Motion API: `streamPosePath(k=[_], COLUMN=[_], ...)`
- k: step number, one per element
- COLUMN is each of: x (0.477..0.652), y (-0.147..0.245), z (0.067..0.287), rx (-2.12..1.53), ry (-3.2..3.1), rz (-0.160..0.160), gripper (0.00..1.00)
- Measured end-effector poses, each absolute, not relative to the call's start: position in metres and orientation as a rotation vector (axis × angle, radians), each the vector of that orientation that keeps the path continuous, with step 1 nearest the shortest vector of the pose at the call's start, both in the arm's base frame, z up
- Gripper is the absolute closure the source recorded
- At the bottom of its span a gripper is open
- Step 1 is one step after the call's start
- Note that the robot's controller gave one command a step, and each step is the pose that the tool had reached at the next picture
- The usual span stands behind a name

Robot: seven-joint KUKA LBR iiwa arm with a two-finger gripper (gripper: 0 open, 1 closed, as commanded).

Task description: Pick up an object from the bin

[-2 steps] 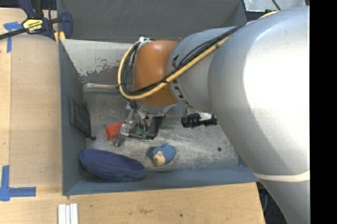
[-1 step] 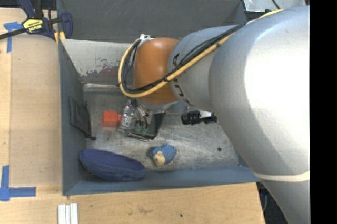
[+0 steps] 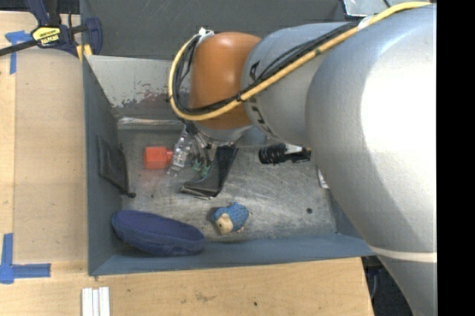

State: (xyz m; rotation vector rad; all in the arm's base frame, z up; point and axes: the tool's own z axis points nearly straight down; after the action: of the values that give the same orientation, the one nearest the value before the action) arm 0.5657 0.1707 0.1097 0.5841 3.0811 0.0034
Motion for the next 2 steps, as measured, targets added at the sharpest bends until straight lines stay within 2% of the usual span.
streamPosePath(k=[1, 2], x=[0.5544, 0.5470], y=[0.1589, 0.1563], z=[0.0994, 0.0914], rx=[1.126, 1.059], ry=[2.933, 2.959], rz=[-0.002, -0.003], gripper=[1.00, 1.00])
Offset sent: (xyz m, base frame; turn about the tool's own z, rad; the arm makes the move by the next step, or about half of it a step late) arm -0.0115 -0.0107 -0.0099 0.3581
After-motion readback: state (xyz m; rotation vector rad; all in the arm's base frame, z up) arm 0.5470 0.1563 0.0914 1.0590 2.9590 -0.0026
